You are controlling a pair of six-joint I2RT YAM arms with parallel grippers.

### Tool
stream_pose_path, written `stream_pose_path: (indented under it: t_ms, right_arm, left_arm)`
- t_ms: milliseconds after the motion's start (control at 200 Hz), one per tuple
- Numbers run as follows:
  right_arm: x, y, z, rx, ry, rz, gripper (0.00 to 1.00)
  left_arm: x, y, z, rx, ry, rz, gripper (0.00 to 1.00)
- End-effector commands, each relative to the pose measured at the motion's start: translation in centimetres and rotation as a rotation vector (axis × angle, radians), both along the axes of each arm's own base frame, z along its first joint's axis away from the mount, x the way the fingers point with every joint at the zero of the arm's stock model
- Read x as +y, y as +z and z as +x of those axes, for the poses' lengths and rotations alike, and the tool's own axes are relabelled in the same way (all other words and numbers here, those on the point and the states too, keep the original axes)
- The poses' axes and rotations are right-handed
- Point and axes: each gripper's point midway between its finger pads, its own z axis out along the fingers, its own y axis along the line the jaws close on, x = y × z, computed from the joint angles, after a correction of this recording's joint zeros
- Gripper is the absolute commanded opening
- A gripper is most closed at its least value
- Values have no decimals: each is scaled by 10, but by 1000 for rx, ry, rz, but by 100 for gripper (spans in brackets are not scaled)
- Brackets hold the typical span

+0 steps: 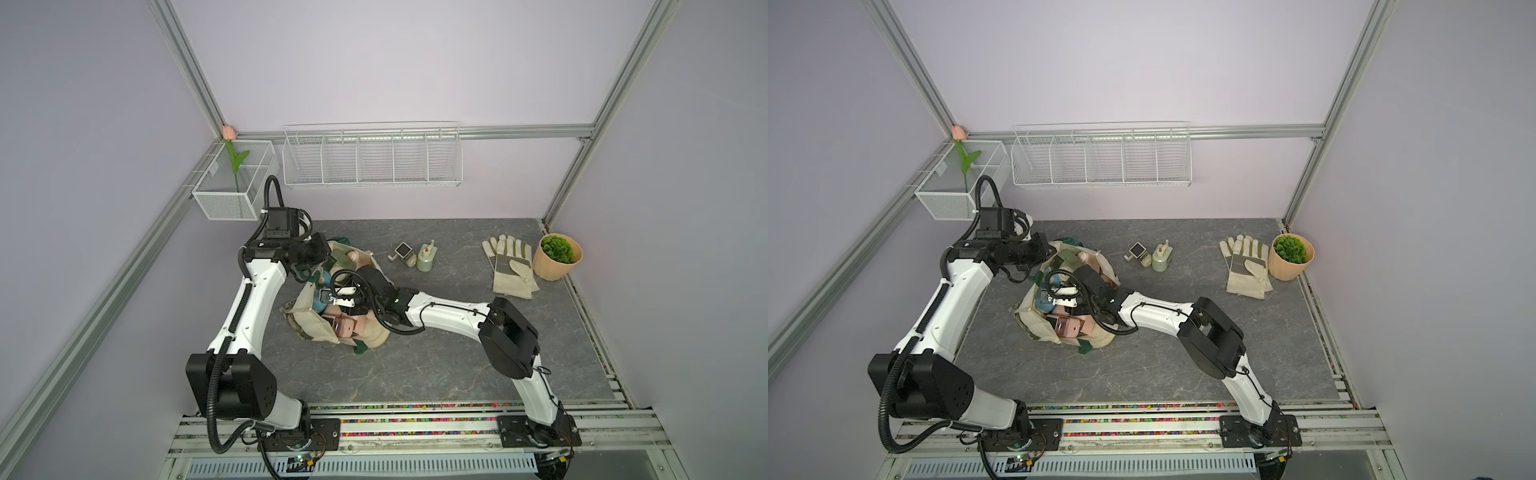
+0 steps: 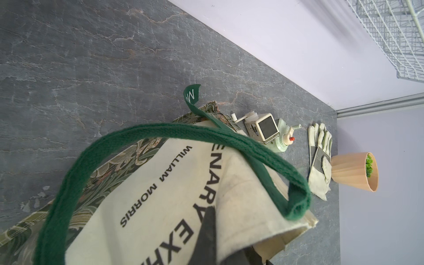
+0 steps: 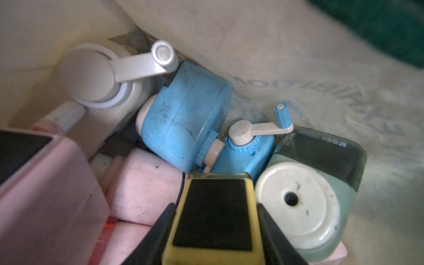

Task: Take out the pencil sharpeners from the tote bags
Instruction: Pick up the pencil sharpener from the canvas bag.

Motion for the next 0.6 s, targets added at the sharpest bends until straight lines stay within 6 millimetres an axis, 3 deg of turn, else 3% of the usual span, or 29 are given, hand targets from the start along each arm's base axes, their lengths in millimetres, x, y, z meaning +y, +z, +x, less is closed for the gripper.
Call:
stream_pose_path:
  t_ms: [0, 130, 270, 350, 595]
  right_arm:
    - [-17, -33, 23, 35, -101, -67, 52]
    - [-19, -41, 26, 31, -110, -88, 58]
    - [-18, -36, 27, 47, -120, -80, 49]
    - [-17, -24, 23, 63, -112, -53, 43]
    - [-18, 38, -8, 143, -26, 137, 33]
  left_arm:
    - [1, 7, -8, -4, -4, -1, 0]
    - [2, 7, -9, -4, -3, 2, 0]
    - [1, 7, -9, -5, -4, 2, 0]
    - [2, 7, -8, -6, -1, 4, 0]
    - [2, 7, -9, -6, -1, 4, 0]
